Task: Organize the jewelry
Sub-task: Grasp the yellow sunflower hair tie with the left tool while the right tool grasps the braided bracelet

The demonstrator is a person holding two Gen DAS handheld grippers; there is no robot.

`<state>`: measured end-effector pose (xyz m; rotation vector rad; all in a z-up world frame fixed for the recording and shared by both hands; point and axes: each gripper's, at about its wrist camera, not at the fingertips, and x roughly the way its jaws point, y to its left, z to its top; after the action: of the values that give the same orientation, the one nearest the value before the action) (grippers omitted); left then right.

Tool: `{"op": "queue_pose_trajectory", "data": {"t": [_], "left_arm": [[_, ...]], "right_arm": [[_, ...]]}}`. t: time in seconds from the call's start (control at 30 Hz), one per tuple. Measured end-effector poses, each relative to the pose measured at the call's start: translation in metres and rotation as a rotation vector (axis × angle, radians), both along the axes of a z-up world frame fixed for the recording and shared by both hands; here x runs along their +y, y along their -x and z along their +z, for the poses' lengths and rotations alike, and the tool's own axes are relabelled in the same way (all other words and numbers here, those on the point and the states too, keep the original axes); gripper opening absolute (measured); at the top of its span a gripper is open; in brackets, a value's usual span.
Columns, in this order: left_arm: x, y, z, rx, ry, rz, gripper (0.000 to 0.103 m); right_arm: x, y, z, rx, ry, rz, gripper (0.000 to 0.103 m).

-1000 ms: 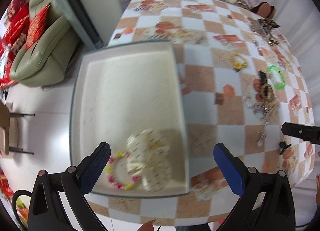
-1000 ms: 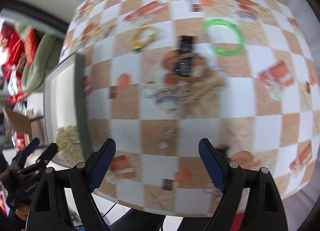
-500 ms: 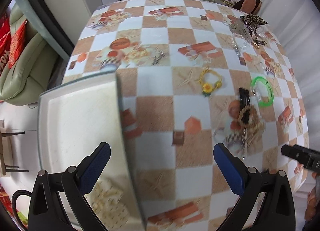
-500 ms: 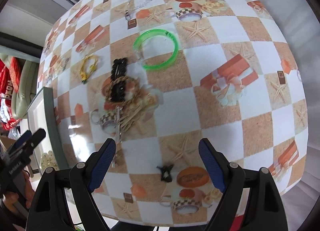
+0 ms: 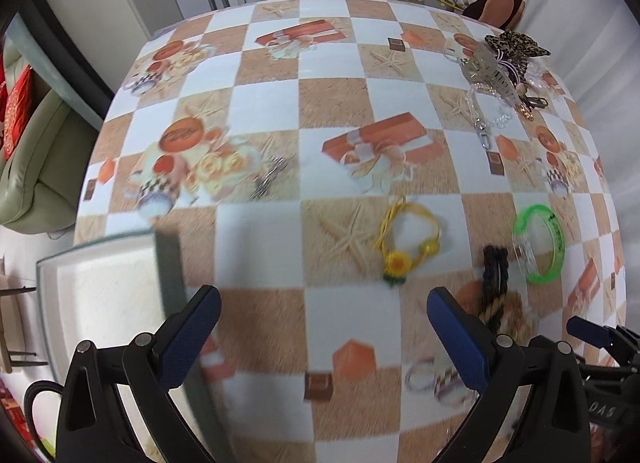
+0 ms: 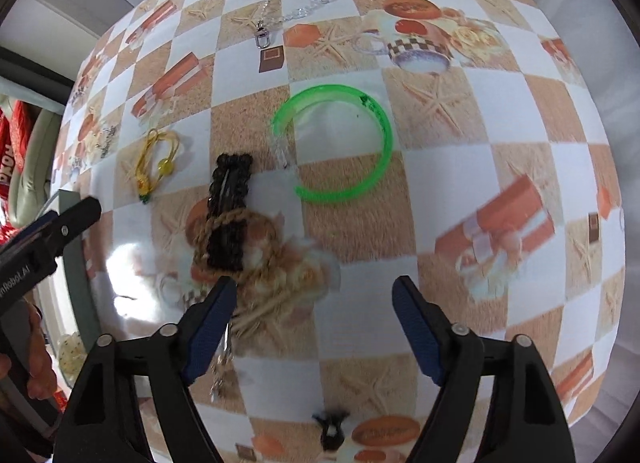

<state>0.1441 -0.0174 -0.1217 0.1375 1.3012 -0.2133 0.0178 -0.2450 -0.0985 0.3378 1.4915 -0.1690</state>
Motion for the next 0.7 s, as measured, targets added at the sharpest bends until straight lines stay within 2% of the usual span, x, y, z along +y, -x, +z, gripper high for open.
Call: {"op": "queue_pose_trajectory", "data": {"t": [0.33, 0.37, 0.43, 0.53, 0.7], "left_arm": [[-0.022, -0.025, -0.029, 0.019, -0.008, -0.040, 0.103], [-0.024, -0.027, -0.031, 0.021, -0.010, -0.047, 0.097], [-0.029, -0.030, -0.037, 0.029, -0.019, -0.059, 0.096], [-0.036, -0.031, -0.043, 0.035, -0.035, -0.083, 0.080], [-0.043, -0.028, -0.042, 0.012, -0.030, -0.108, 0.072]], "right_arm": [[0.009, -0.016, -0.018, 0.000, 0.059, 0.083, 0.072], [0.013, -0.018, -0.019, -0.003, 0.069, 0.093, 0.072], [0.019, -0.020, -0.020, -0.010, 0.098, 0.117, 0.072], [0.031, -0.023, -0.021, -0.020, 0.139, 0.149, 0.068], [0.054, -0.028, -0.020, -0.035, 0.187, 0.193, 0.058]]}}
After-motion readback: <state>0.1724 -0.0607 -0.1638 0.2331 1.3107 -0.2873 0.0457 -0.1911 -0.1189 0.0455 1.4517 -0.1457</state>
